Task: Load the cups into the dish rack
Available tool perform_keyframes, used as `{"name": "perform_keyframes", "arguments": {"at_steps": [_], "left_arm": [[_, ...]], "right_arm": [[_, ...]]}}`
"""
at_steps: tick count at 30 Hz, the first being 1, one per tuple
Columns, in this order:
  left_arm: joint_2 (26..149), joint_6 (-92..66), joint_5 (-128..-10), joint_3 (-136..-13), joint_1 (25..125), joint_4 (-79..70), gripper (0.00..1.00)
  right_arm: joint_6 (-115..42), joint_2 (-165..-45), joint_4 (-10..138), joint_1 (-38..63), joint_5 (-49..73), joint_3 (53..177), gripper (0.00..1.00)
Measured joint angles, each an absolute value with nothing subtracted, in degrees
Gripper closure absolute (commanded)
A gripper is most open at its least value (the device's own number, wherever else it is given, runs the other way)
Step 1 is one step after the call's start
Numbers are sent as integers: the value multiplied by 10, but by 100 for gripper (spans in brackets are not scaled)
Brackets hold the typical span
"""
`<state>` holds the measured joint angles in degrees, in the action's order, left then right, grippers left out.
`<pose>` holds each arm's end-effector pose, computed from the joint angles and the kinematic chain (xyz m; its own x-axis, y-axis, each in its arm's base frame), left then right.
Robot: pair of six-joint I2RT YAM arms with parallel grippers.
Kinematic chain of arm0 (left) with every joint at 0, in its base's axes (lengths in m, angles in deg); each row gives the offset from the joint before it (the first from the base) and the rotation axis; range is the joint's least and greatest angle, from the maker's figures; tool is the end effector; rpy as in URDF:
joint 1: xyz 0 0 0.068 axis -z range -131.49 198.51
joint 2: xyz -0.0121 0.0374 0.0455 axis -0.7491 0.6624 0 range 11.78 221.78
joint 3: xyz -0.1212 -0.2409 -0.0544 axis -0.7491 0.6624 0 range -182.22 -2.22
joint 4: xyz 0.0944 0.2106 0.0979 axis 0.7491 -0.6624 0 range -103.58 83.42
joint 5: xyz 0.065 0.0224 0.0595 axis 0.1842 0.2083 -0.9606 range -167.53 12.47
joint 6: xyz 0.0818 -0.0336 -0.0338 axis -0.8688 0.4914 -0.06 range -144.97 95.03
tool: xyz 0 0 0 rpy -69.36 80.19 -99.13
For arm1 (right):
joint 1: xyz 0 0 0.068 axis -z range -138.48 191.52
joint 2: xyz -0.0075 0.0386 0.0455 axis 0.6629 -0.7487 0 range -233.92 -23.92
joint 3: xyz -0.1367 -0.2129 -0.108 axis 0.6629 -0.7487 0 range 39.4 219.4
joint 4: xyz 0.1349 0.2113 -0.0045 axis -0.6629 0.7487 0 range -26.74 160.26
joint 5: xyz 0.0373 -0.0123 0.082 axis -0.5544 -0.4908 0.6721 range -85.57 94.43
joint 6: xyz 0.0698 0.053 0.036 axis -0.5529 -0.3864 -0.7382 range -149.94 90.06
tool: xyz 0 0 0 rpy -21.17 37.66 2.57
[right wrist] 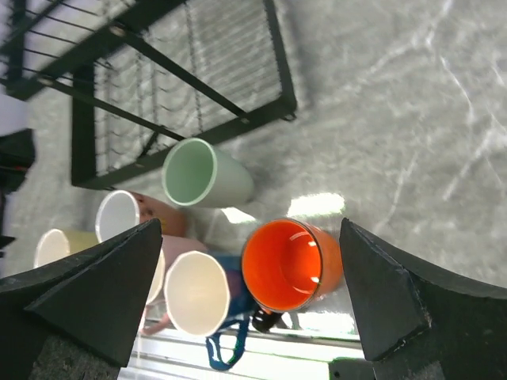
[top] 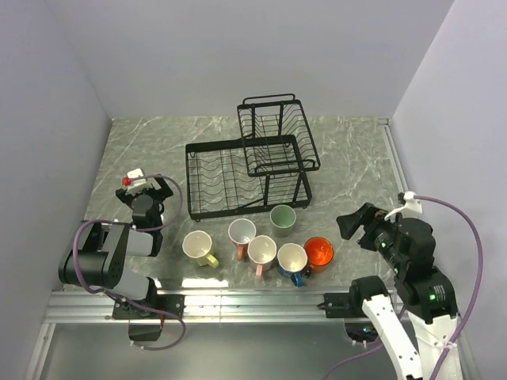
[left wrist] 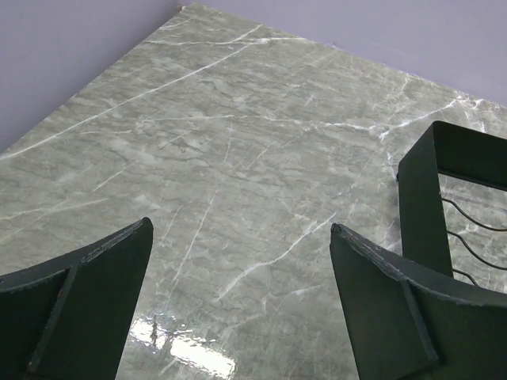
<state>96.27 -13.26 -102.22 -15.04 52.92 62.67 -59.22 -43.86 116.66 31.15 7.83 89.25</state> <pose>0.2783 0.0144 0.1694 0.0292 -0.1873 -0.9819 -0.3476 0.9191 -0.1856 0.0860 0.0209 0.3092 -0.4563 0.4127 -0.7883 -0.0115 0.8831 0.4690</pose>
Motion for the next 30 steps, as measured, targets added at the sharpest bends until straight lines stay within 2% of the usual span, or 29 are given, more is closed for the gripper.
{"name": "perform_keyframes", "arguments": {"at_steps": [3,6,12,20,23,30], "left_arm": [[963,-133,-1022,-150,529,627,1],[963,-133,-1022,-150,529,627,1],[963,-133,-1022,-150,529,626,1],[961,-131,-1014,-150,523,625,1],[946,-133,-1016,-151,525,617,1],[859,-92,-1046,-291,540,362,1]], "right_arm": [[-592,-464,1175,312,70,892,2],[-592,-525,1181,312,78,896,10],[-593,-670,1186,308,121,893,8],[-606,-741,1214,274,121,884,10],[-619,-776,1216,252,113,875,13],[-655,-803,1224,227,97,834,21]]}}
